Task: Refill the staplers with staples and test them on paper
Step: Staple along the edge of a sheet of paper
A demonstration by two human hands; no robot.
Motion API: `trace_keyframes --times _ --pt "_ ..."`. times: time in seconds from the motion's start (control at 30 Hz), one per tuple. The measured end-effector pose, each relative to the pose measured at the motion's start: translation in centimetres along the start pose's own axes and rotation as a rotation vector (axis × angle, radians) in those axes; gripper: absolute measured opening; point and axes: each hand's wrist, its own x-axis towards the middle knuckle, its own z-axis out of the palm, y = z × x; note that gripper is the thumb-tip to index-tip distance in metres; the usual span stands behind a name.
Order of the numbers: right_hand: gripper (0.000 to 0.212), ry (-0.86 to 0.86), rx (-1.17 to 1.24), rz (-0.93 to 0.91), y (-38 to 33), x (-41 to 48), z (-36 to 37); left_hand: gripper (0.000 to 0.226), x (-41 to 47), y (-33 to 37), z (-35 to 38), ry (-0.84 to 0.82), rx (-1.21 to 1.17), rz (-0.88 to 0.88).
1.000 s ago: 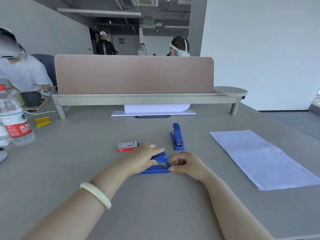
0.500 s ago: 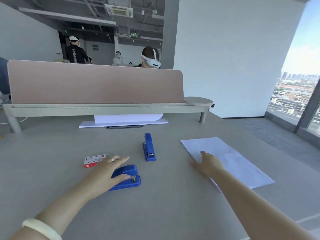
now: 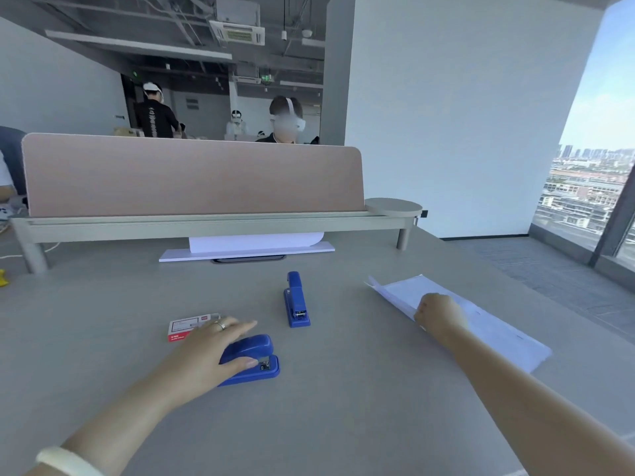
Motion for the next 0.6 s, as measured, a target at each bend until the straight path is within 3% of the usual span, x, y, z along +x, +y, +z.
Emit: trace_keyframes --times 0.13,0.27,0.37,0.47,0.6 --pt "0.035 -0.053 0.31 0.075 1.5 -0.7 -0.2 0.069 -0.1 0.1 0.3 -0.032 0.019 -0.036" --pt "0.021 0.145 0.563 0.13 2.9 -1.6 -0.7 0.043 -0.1 -0.2 1.0 -0.031 0.032 -0.085" --pt "0.017 0.265 0.481 -0.06 1.6 -4.9 -1.5 0.024 -0.3 0.1 1.2 0.0 0.008 -0.094" --pt "0.027 0.277 0.299 -0.284 -0.3 -9.1 -1.0 0.021 -0.7 0.4 1.1 0.031 0.008 -0.096" --pt "0.04 0.418 0.15 -0.698 -1.7 -13.8 2.1 0.016 -2.1 0.4 0.9 0.042 -0.04 -0.112"
